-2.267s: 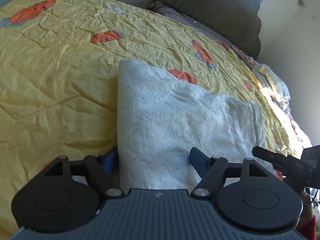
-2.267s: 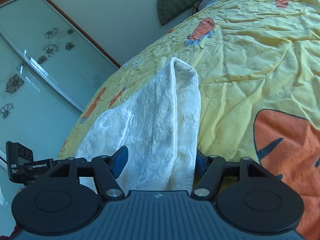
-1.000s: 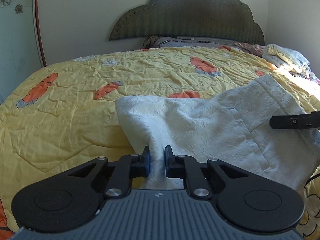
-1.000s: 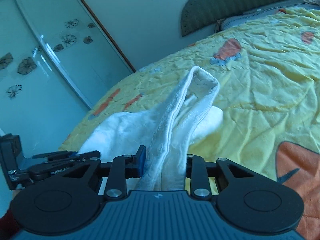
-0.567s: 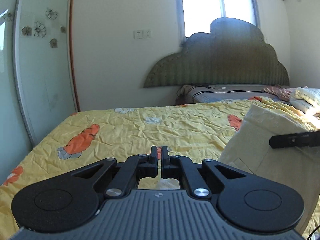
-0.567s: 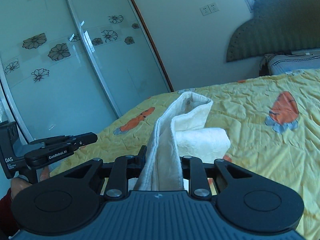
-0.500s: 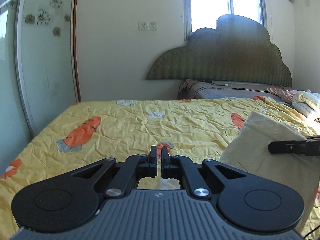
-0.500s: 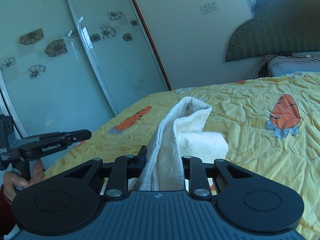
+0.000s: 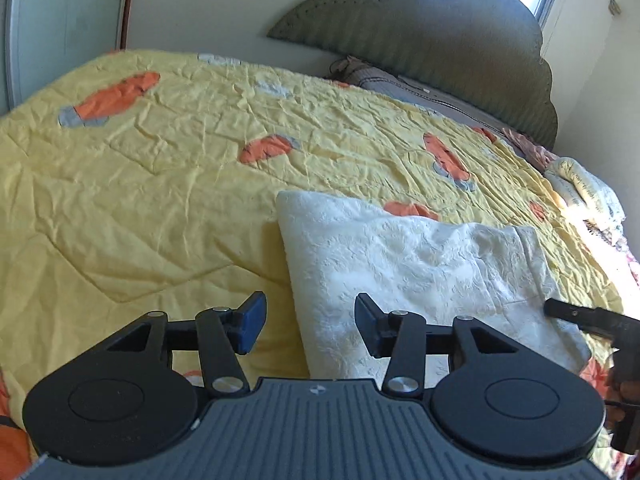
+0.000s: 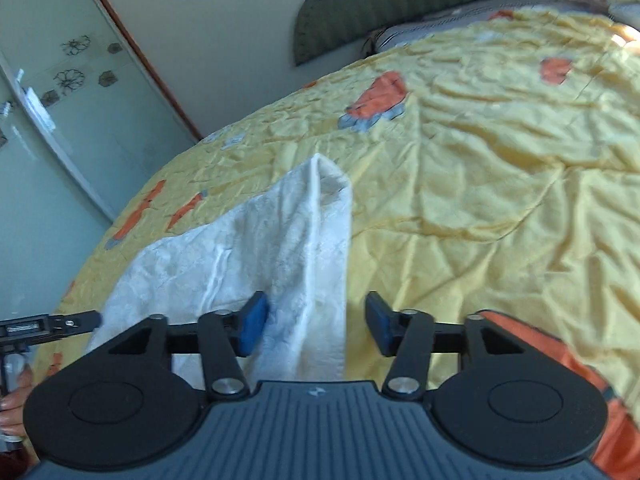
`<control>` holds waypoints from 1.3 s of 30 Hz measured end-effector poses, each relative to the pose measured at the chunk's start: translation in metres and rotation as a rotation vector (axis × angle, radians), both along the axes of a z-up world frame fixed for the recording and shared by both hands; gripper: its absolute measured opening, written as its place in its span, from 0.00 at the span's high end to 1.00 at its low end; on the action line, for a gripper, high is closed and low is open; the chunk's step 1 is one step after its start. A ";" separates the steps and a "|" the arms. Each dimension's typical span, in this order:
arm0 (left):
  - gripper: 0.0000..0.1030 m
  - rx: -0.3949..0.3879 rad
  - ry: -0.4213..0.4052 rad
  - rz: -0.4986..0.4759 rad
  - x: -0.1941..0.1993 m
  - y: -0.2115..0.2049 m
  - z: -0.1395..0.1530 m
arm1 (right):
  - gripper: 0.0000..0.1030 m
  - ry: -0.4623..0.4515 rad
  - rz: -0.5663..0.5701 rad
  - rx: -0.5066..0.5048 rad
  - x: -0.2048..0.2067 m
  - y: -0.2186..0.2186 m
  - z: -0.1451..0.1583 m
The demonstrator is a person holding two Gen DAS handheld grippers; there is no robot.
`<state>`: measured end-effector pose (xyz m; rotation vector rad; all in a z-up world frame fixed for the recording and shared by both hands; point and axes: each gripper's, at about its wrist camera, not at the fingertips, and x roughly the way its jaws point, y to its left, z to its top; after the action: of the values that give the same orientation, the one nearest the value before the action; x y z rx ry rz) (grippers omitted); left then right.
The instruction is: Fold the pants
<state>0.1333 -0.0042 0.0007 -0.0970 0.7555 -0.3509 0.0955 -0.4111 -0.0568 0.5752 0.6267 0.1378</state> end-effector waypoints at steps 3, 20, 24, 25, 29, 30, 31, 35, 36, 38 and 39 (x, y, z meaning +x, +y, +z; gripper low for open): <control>0.36 0.035 -0.056 -0.023 -0.025 -0.011 0.008 | 0.35 -0.108 -0.067 -0.209 -0.036 0.018 0.033; 0.15 -0.163 0.140 -0.129 0.003 -0.005 -0.021 | 0.16 -0.089 0.094 0.070 -0.015 0.001 0.016; 0.16 -0.312 0.246 -0.117 0.032 0.003 -0.046 | 0.16 -0.010 0.209 0.329 0.026 -0.023 -0.025; 0.17 -0.329 0.247 -0.103 0.035 0.003 -0.047 | 0.18 -0.013 0.240 0.361 0.030 -0.020 -0.030; 0.67 -0.291 0.237 -0.091 0.042 -0.007 -0.047 | 0.42 -0.027 0.307 0.367 0.047 0.006 -0.033; 0.74 -0.257 0.212 -0.094 0.039 -0.009 -0.045 | 0.68 -0.014 0.285 0.326 0.049 0.010 -0.031; 0.80 -0.250 0.184 -0.096 0.036 -0.010 -0.042 | 0.75 -0.009 0.267 0.314 0.049 0.012 -0.030; 0.90 -0.211 0.047 -0.102 0.015 -0.009 -0.020 | 0.81 -0.071 0.258 0.290 0.036 0.017 -0.010; 0.91 -0.202 0.003 -0.109 0.012 -0.009 -0.010 | 0.81 -0.097 0.265 0.279 0.034 0.019 -0.001; 0.91 -0.167 -0.084 -0.101 0.010 -0.010 0.011 | 0.81 -0.164 0.287 0.252 0.035 0.025 0.021; 0.91 -0.143 -0.134 -0.088 0.010 -0.009 0.023 | 0.81 -0.198 0.301 0.235 0.037 0.029 0.032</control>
<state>0.1436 -0.0135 0.0234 -0.1740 0.6028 -0.4903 0.1327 -0.3817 -0.0247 0.6817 0.5039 0.5510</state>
